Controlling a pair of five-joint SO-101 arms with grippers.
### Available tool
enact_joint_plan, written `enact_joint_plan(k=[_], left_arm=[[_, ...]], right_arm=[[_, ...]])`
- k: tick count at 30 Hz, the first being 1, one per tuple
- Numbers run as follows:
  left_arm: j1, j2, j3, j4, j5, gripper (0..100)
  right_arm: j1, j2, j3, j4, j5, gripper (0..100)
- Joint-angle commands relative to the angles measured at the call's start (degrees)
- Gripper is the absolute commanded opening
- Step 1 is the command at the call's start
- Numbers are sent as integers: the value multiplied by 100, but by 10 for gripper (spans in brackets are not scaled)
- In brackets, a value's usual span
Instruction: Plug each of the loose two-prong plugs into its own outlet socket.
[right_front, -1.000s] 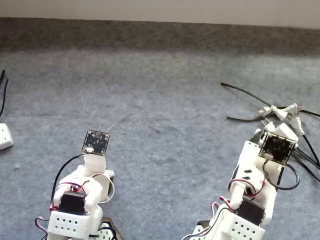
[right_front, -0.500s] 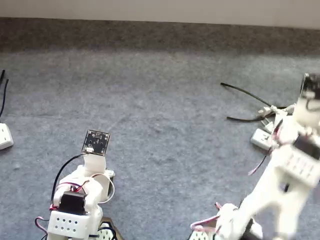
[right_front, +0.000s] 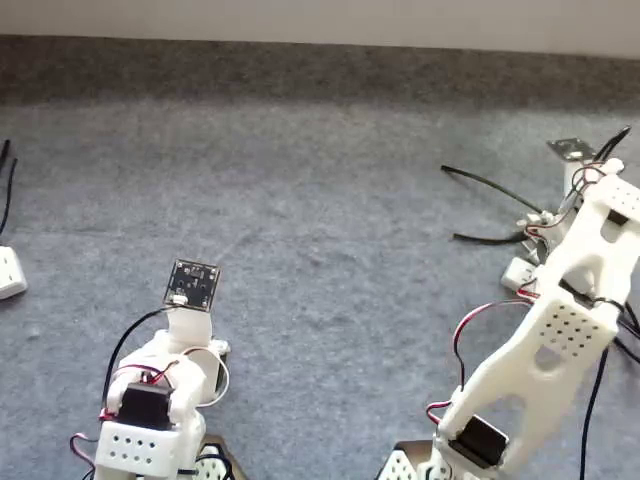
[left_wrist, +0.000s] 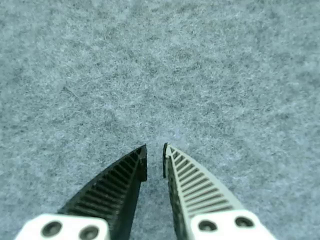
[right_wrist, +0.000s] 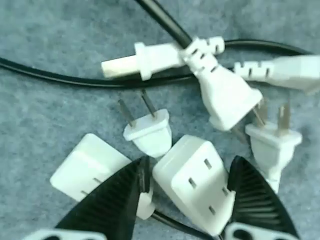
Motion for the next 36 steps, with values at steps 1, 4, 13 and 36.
enact_joint_plan(k=[1, 4, 13, 36], left_arm=[[-57, 13, 84, 18, 35, 75], [-57, 13, 84, 18, 35, 75], [-57, 13, 84, 18, 35, 75], [-57, 13, 84, 18, 35, 75]], right_arm=[[-57, 919, -1455, 312, 70, 249], [75, 1569, -2457, 330, 70, 229], [259, 1613, -4910, 892, 70, 36], [-4145, -2659, -602, 884, -3367, 36]])
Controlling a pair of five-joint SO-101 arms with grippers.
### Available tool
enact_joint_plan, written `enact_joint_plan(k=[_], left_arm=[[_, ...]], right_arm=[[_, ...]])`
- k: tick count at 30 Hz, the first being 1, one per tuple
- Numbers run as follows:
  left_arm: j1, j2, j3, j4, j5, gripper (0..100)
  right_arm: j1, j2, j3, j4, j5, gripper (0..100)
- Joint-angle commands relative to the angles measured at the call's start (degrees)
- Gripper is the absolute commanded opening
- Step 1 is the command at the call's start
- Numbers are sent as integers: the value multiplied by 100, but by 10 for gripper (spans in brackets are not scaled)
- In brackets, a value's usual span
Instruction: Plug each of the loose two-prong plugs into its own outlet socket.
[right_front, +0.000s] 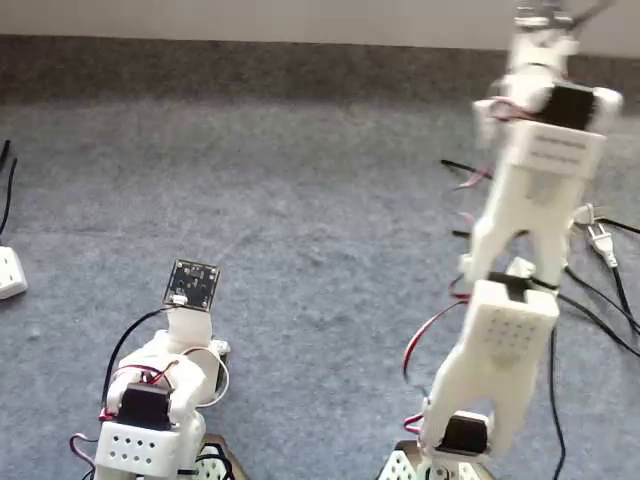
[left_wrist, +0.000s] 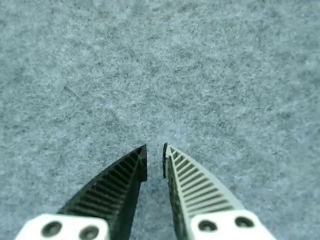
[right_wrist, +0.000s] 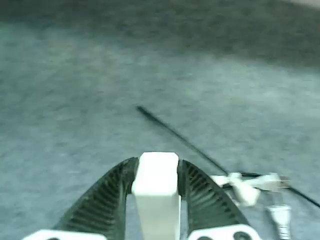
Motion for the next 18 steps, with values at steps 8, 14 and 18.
enact_joint_plan(k=[8, 14, 18], left_arm=[[-57, 13, 84, 18, 35, 75], [-57, 13, 84, 18, 35, 75], [-57, 13, 84, 18, 35, 75]], right_arm=[[-3301, -514, 3029, -1596, -1582, 36], [-3380, 602, 3723, -2826, -2145, 39], [-3389, 1121, 3662, -2923, -2154, 124]])
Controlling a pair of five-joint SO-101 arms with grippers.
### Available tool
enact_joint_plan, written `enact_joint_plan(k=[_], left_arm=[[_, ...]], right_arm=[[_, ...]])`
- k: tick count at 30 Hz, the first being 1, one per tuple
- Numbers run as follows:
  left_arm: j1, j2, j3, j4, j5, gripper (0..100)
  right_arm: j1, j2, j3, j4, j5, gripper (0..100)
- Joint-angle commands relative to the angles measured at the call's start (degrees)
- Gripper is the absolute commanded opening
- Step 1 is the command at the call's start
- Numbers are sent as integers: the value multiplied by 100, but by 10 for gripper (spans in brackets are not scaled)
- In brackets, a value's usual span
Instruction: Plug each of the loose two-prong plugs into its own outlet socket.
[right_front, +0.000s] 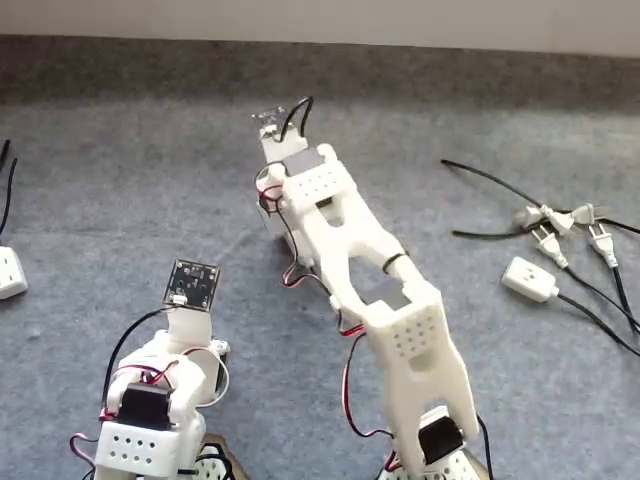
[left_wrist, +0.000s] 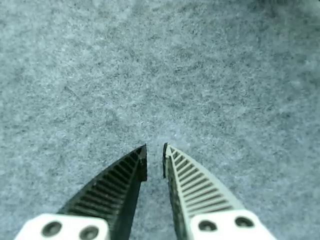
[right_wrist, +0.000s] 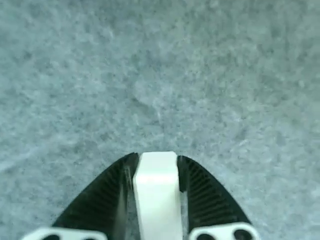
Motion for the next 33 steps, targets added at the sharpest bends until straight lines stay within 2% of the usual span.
enact_joint_plan(k=[1, 3, 7, 11, 16, 20, 24, 33], left_arm=[[-57, 13, 84, 18, 35, 75], [-57, 13, 84, 18, 35, 75], [-57, 13, 84, 18, 35, 75], [-57, 13, 84, 18, 35, 75], [-57, 13, 84, 18, 35, 75], [-57, 13, 84, 18, 35, 75], [-57, 13, 84, 18, 35, 75], [-57, 13, 84, 18, 35, 75]], right_arm=[[-48, 110, -48, -75, -79, 154], [-48, 22, -224, 180, -62, 197], [-180, -198, -822, 980, -44, 200], [-725, -233, -1015, 1613, -79, 200], [-1666, -277, -1147, 1701, -44, 200], [-1780, -268, -1745, 1921, 290, 200], [-971, -259, -2809, 2316, 571, 199], [1912, -277, -5305, 3037, 1222, 199]])
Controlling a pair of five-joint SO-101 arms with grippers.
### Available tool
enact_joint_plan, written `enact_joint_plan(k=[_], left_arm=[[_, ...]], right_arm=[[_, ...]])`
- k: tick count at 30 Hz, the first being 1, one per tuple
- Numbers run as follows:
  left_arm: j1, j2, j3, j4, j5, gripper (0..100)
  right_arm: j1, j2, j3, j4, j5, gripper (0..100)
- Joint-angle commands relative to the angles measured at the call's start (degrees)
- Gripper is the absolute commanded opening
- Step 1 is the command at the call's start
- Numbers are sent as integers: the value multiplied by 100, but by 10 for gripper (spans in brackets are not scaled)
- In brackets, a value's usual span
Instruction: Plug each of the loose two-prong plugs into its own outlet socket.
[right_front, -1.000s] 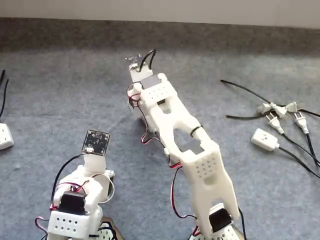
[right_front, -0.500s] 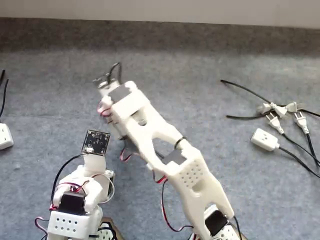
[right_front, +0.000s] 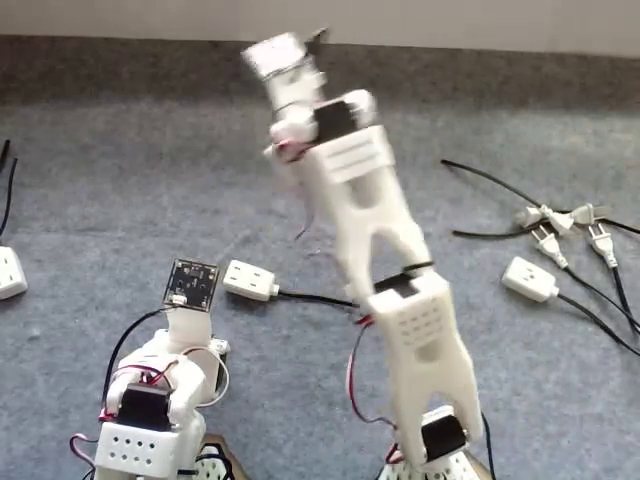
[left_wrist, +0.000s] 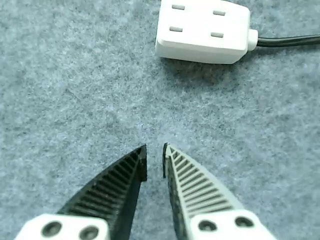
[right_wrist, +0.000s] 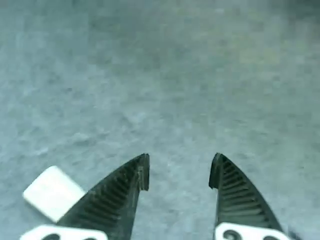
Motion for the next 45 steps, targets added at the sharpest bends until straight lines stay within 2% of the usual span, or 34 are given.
enact_joint_plan(k=[1, 5, 8, 11, 14, 18, 25, 31, 35, 37, 40, 45], left_arm=[[-57, -4, 84, 18, 26, 75], [-57, -4, 84, 18, 26, 75], [-57, -4, 84, 18, 26, 75], [-57, -4, 84, 18, 26, 75], [-57, -4, 84, 18, 26, 75], [-57, -4, 84, 18, 26, 75], [-40, -4, 84, 18, 26, 76], [-84, -4, 84, 18, 18, 76], [-48, -4, 84, 18, 44, 76], [-48, -4, 75, 18, 18, 76], [-48, -13, -13, -105, 9, 77], [-286, -13, -31, -1275, 9, 77]], right_arm=[[1349, -391, -936, 233, 246, 199], [2695, -400, -1033, 233, 255, 199], [3345, -567, -1033, 242, 246, 199], [3521, -1297, -804, 251, 237, 199], [3363, -2589, -101, 251, 237, 199], [2949, -4593, 1815, 233, 264, 199], [2598, -7134, 6440, 136, 264, 199], [1956, -8831, 9666, -936, 273, 199], [1965, -10105, 11187, -1631, 273, 199], [2105, -10730, 11820, -1938, 273, 199], [2800, -11468, 12497, -2492, 299, 199], [4154, -11486, 13121, -3776, 1644, 199]])
